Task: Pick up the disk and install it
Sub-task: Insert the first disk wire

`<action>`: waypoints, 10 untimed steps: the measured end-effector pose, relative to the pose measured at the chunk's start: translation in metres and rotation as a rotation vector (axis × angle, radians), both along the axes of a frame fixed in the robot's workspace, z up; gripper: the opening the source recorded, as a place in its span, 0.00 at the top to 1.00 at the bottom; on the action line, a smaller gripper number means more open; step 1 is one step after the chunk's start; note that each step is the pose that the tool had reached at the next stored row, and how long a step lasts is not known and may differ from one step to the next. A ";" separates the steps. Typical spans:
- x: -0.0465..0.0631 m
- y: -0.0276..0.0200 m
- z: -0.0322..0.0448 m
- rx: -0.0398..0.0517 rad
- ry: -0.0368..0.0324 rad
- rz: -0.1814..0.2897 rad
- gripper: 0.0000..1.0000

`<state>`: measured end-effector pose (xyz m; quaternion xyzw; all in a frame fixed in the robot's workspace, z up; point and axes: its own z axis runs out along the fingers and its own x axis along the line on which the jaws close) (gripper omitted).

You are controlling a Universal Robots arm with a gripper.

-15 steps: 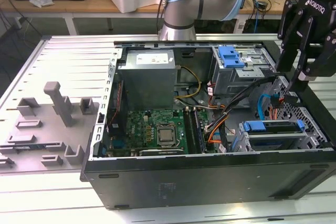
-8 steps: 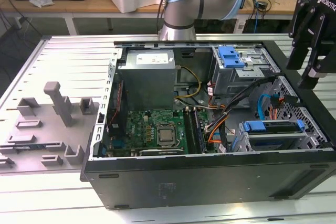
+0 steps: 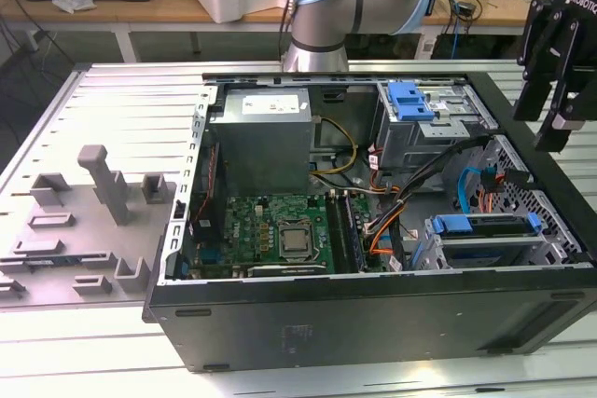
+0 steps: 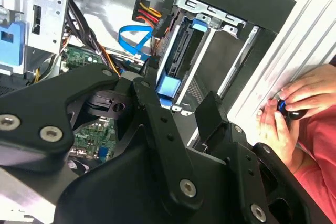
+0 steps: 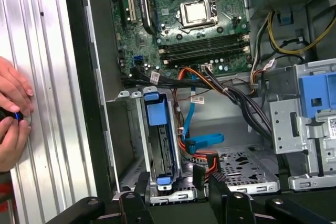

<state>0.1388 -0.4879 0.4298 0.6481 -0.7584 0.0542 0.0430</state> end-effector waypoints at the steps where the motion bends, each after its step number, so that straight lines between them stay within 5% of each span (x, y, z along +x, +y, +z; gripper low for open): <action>1: 0.002 0.0022 -0.0005 -0.0095 0.0028 -0.001 0.44; 6: 0.007 0.0095 -0.0015 -0.0351 0.0093 -0.003 0.44; 10: 0.010 0.0204 -0.0055 -0.0793 0.0118 -0.004 0.44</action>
